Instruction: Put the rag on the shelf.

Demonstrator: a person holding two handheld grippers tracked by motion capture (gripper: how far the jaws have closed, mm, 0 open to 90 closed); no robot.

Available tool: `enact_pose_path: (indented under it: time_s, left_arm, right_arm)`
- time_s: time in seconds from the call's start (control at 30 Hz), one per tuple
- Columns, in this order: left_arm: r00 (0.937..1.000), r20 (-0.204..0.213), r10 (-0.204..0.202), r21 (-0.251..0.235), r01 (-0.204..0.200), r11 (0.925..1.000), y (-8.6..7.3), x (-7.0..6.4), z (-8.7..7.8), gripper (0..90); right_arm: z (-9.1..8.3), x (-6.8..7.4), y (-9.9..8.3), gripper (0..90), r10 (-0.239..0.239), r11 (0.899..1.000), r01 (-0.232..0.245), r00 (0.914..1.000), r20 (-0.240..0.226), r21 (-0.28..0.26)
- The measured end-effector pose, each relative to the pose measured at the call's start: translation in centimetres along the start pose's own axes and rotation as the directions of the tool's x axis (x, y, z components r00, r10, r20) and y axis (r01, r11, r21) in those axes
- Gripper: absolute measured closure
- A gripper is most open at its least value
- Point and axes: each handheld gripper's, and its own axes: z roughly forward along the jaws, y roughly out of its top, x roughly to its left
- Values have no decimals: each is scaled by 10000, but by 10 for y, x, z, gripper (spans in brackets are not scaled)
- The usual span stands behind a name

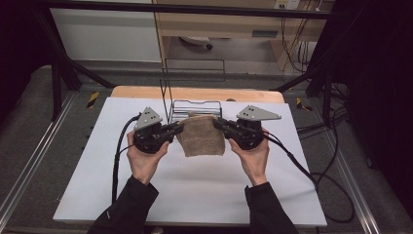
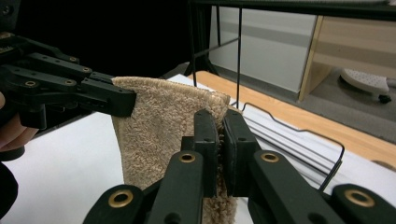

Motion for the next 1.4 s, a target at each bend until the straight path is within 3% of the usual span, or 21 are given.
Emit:
enact_pose_path:
  time_s: [0.67,1.4]
  left_arm:
    - [9997,-236,106,-845,-126,9963,30,6,-15,836]
    - [9986,-522,41,-1652,-127,9862,57,17,-22,837]
  right_arm:
    - [-2,6,31,860,-308,9958,325,9993,210,-857]
    - [3,8,65,862,-561,9872,628,9972,494,-1468]
